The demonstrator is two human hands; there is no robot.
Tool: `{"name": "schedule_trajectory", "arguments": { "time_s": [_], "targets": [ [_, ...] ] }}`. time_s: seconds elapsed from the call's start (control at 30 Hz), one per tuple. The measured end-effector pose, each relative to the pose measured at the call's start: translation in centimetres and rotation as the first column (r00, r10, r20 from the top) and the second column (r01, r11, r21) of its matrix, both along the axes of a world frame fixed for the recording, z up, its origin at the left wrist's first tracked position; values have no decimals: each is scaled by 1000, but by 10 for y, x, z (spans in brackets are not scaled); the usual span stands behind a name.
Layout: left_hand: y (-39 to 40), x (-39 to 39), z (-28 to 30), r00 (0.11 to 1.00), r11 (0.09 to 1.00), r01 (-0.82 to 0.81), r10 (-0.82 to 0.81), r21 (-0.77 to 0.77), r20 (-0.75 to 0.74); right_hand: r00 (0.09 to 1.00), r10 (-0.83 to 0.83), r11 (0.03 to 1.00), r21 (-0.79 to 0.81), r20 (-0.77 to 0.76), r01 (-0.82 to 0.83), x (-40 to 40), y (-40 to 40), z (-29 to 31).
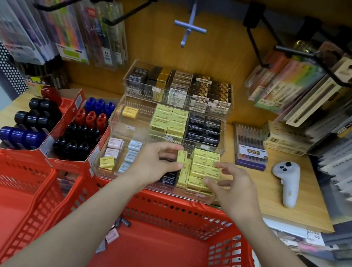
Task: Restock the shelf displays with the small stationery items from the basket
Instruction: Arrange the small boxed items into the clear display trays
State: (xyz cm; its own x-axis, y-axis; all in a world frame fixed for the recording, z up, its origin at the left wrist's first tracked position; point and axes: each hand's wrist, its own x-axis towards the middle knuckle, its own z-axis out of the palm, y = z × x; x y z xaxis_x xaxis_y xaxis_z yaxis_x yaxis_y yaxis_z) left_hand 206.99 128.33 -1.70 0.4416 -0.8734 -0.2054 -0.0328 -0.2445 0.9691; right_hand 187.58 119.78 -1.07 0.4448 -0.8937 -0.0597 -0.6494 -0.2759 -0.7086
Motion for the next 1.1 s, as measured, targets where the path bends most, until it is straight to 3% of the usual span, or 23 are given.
{"name": "schedule_trajectory", "arguments": {
  "time_s": [0.4,0.7,0.93,1.0,1.1],
  "targets": [
    [-7,-6,-8,999,996,32,-30,86,-26,992,-125,988,-90,8,126,15,6,-13],
    [-8,-7,-16,1000,994,20,-20,105,-7,991,-134,977,-170,-17,129,17,9,-13],
    [-5,-9,-13,999,995,41,-44,86,24,988,-128,989,-86,-84,121,19,9,-6],
    [1,-12,-9,998,996,43,-46,74,36,984,-174,980,-101,-43,169,14,14,-2],
    [24,-10,5,997,998,-1,-3,56,74,955,-195,950,-200,224,241,8,41,4]
  ]
}}
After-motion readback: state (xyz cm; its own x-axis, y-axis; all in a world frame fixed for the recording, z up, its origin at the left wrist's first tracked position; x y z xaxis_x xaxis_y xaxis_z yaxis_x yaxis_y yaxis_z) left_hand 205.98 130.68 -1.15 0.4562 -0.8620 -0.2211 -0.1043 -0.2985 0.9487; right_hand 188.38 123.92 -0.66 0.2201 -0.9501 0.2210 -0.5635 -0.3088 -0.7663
